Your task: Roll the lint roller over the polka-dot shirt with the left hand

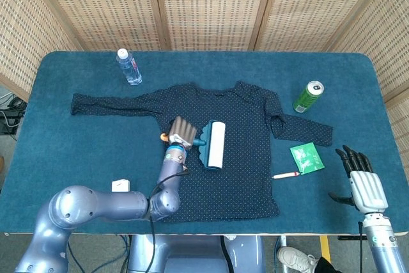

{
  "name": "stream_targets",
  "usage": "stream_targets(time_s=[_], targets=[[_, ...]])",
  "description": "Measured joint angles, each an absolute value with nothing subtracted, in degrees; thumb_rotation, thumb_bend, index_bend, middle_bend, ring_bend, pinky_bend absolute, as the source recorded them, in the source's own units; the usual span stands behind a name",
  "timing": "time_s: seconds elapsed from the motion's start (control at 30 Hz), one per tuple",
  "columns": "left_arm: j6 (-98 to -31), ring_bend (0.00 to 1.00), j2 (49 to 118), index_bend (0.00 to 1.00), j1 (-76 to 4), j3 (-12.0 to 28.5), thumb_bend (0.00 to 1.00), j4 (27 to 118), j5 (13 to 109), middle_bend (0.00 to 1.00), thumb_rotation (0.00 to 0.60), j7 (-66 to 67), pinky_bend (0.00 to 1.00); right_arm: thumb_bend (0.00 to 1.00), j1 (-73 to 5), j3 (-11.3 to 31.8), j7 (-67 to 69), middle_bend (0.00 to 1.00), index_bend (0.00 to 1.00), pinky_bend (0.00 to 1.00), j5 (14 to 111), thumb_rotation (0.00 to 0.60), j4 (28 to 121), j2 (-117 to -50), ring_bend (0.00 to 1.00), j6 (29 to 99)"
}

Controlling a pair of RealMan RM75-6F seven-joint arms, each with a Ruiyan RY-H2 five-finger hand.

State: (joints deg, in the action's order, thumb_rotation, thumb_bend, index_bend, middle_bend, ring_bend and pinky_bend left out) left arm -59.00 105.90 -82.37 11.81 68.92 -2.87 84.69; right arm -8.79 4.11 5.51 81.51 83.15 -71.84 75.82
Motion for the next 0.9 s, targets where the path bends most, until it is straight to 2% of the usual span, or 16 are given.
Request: stream_targets(time_s=[0.5, 0.7, 0.9], targets=[[-57.7, 0.75, 93.1, 0.89, -70.0, 3.6, 0.76, 75.3, 2.8, 0.89, 0.6, 77.9, 0.72, 0.01, -8.6, 3.1, 3.0, 0.0, 0.0, 0.0, 83.3, 0.6, 84.6, -72.3, 0.0, 77.0], [-57.0, 0.75, 92.4, 0.89, -69.1, 3.4, 0.76, 75.5, 3.1, 0.89, 0.6, 77.0, 0.72, 0.01, -8.7, 2.9, 2.6, 0.0, 0.0, 0.0, 83.7, 0.6, 84.8, -72.4, 0.0, 77.1], [-58.0, 0.75, 94.1, 0.89, -70.8, 5.2, 0.76, 75.4, 1.6, 0.89, 0.6, 78.4, 0.72, 0.01, -8.6, 3.1, 3.4, 0.0, 0.0, 0.0, 83.5, 0.6, 84.7, -72.2, 0.0, 77.2]])
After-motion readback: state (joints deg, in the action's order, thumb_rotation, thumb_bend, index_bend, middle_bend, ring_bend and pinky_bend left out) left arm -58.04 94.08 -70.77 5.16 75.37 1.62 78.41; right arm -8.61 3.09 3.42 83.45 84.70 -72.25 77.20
